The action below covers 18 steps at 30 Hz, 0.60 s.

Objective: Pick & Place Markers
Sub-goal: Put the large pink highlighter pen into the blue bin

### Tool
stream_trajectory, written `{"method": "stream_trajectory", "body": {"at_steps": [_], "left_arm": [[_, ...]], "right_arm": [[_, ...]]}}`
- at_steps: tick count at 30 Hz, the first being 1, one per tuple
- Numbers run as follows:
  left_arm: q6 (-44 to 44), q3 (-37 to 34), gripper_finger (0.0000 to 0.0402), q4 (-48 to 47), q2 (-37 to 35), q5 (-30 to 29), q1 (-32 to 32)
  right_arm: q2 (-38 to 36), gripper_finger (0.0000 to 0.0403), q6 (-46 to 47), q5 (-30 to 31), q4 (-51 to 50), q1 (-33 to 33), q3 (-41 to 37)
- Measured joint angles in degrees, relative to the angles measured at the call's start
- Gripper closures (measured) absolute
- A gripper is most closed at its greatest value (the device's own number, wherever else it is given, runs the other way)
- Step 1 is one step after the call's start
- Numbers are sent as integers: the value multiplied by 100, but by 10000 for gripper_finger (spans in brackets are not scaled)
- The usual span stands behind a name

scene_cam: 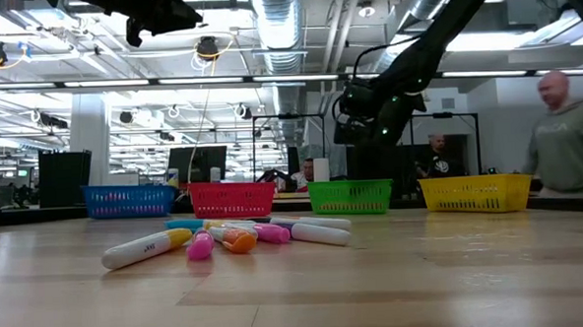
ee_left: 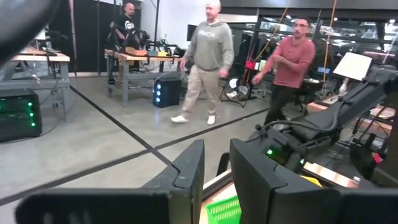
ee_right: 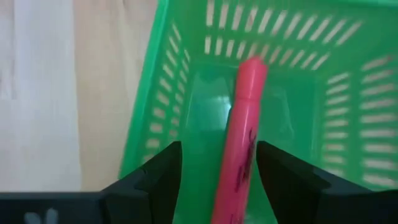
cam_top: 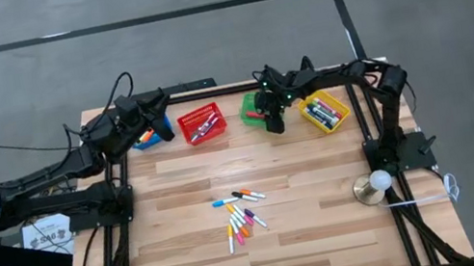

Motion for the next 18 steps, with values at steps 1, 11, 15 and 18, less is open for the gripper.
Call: {"method": "stream_trajectory", "body": {"at_steps": [1,11,15,18], "left_arm": [[2,0,325,2,0,10,7],[-186,0,325,87,0,211,-76],[-192,0,325,105,-2,258,-98],[-252,0,325,107,-2,308,-96]], "right_arm": [[8,206,-5,2,-78,0,-15],[241,259,51,159,-54,-24,181],[237,301,55,165,-142,-23,217],[228,329,108,166,-141,-13,270]]}}
